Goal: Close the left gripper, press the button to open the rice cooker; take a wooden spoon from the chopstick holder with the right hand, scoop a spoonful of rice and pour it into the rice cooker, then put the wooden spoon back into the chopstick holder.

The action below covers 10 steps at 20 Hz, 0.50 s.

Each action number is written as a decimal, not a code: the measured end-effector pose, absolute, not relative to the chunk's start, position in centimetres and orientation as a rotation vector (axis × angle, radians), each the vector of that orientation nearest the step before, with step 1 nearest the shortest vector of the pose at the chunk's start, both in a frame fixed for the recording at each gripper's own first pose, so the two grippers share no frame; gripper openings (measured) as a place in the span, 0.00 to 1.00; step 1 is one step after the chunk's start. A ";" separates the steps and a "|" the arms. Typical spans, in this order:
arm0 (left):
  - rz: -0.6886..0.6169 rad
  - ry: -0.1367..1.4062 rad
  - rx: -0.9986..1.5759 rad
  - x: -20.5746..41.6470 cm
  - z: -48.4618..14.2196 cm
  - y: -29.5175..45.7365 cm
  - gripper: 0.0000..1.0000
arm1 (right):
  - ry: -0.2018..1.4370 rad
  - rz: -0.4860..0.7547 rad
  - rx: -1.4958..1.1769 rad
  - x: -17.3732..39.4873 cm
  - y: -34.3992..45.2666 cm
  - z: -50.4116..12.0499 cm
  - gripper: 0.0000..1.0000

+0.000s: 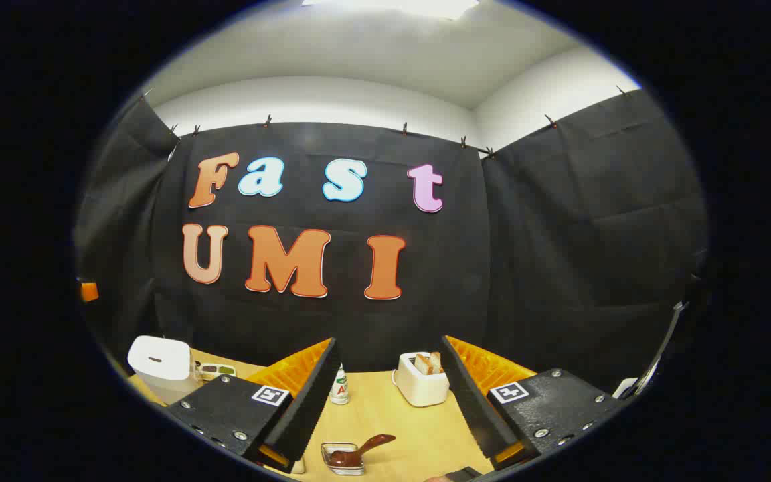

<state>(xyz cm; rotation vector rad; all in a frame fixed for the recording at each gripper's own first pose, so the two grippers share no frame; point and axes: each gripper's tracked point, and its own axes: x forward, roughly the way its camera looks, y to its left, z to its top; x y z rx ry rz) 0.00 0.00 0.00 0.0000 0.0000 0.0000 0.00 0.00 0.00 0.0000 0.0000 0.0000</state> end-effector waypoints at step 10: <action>0.016 -0.027 0.041 0.1 1.0 1.0 1.00 | 0.025 0.040 -0.003 -0.2 0.7 -0.1 0.93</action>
